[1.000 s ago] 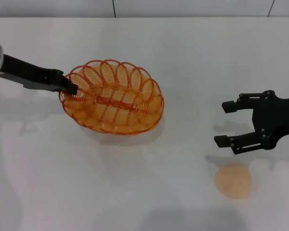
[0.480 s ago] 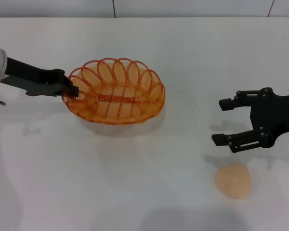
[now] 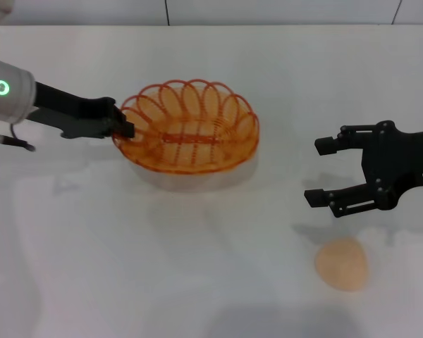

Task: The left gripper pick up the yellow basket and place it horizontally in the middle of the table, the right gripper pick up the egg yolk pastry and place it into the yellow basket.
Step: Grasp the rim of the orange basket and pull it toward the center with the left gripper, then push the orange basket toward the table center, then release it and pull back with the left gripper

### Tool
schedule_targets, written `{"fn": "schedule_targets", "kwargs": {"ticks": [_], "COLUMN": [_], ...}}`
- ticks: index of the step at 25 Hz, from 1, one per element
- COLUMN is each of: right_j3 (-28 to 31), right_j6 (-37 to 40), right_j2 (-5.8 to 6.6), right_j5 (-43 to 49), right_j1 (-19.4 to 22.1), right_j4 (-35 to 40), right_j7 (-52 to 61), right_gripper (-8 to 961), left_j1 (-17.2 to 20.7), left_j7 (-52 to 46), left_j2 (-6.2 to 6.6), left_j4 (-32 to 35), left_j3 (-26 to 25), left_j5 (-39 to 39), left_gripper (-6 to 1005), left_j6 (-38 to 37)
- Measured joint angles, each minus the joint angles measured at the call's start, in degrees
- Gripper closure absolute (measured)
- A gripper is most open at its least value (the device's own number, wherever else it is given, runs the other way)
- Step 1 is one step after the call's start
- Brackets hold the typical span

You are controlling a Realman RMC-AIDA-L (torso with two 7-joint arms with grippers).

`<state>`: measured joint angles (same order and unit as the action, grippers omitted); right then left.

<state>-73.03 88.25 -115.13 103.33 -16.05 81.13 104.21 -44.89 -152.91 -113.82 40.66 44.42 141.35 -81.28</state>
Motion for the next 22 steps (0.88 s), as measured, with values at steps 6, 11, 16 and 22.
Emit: {"fn": "schedule_targets", "kwargs": {"ticks": [6, 11, 16, 22], "right_j3": [-0.08, -0.17, 0.00, -0.15], "right_j6": [0.00, 0.36, 0.74, 0.95], "right_j2": [0.00, 0.00, 0.00, 0.00], "right_j5": [-0.07, -0.07, -0.08, -0.16], "right_j1": [-0.24, -0.30, -0.30, -0.30], "right_j4": [0.00, 0.00, 0.00, 0.02], "right_j7": [0.04, 0.04, 0.03, 0.01], "right_gripper": [96, 96, 96, 96], "left_j1": [-2.19, -3.19, -3.90, -4.90], "left_j7": [0.44, 0.19, -0.20, -0.69], "left_j2": [-0.82, -1.14, -1.34, -1.27], "left_j4": [-2.76, -3.09, -4.78, -7.11], "left_j3": [0.12, 0.25, 0.29, 0.44], "left_j5": [-0.20, -0.22, -0.04, 0.88], "left_gripper": [917, 917, 918, 918], "left_j6": [2.16, 2.84, 3.75, 4.22]}}
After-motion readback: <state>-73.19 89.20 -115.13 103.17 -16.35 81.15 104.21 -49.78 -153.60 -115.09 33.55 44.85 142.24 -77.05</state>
